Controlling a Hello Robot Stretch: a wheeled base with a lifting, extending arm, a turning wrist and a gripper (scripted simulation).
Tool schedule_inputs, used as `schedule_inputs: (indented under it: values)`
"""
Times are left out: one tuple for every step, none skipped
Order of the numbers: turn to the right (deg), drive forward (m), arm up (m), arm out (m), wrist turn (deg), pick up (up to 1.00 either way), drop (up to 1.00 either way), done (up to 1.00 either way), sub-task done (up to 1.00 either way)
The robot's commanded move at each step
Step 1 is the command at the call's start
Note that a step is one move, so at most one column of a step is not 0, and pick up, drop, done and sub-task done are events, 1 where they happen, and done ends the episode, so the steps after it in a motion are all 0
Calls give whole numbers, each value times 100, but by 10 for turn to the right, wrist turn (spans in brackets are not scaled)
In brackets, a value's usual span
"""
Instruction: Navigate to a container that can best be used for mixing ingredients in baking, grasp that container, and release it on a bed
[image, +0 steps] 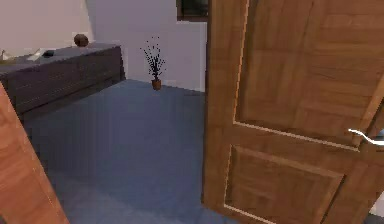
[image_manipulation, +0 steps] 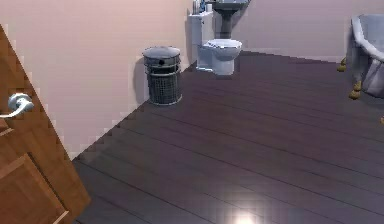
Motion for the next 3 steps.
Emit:
schedule_inputs:
  values:
    - [270,0,0,0,0,0,0,0,0]
    - [0,30,0,0,0,0,0,0,0]
    - [-450,0,0,0,0,0,0,0,0]
